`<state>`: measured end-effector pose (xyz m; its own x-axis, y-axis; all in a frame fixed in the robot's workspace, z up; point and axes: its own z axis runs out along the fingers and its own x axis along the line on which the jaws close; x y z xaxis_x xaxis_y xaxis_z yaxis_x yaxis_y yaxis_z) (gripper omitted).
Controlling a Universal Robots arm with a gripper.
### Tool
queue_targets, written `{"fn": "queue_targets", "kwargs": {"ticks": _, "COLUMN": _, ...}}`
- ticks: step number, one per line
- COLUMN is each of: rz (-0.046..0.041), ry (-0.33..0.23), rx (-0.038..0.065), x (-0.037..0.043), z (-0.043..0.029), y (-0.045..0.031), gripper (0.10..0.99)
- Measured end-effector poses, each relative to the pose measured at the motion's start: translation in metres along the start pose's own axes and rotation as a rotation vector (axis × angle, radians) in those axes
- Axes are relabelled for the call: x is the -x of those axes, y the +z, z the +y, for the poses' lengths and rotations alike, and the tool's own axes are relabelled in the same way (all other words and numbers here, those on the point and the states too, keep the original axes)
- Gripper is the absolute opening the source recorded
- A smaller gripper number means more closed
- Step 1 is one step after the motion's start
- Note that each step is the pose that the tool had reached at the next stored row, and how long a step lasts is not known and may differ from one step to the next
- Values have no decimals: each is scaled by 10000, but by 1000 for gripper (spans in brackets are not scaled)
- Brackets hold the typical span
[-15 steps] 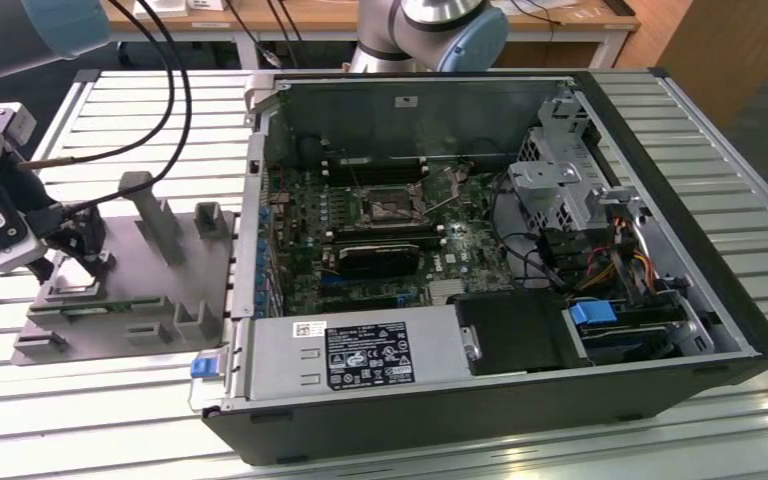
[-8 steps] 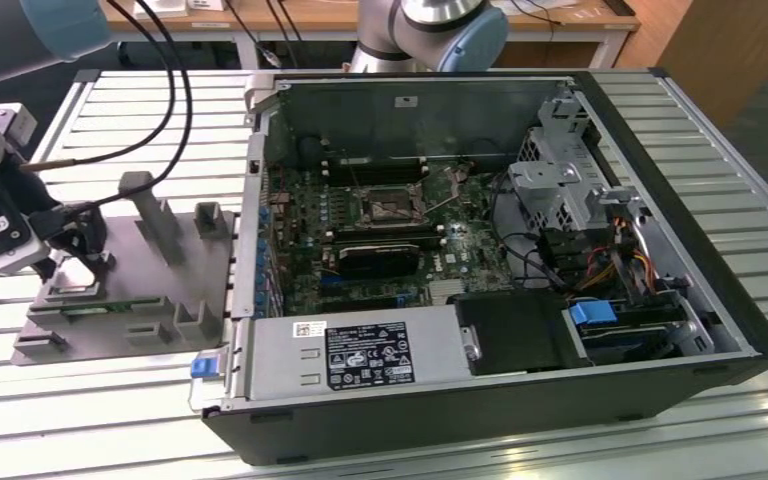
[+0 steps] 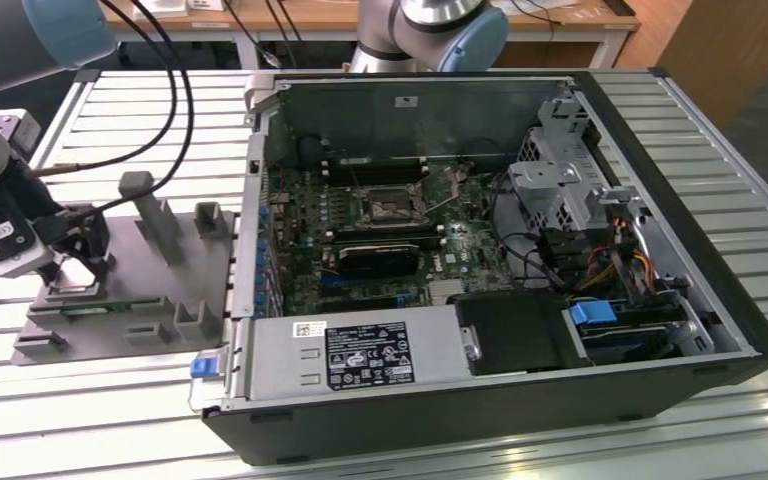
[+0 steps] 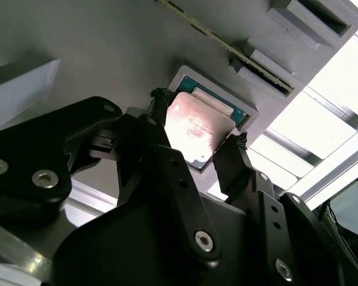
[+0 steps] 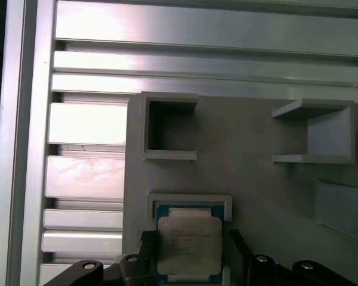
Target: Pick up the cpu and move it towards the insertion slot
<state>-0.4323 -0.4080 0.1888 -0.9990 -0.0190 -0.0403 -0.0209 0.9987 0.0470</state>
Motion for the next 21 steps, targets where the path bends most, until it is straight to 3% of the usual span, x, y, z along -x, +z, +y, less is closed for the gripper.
{"fn": "queue_targets", "kwargs": {"ticks": 6, "rz": 1, "ry": 1, "rx": -2, "x": -3, "z": -2, "y": 49, "gripper": 588}}
{"fn": "queue_targets", "kwargs": {"ticks": 21, "rz": -6, "ry": 0, "rx": 2, "x": -2, "z": -1, "y": 47, "gripper": 537}}
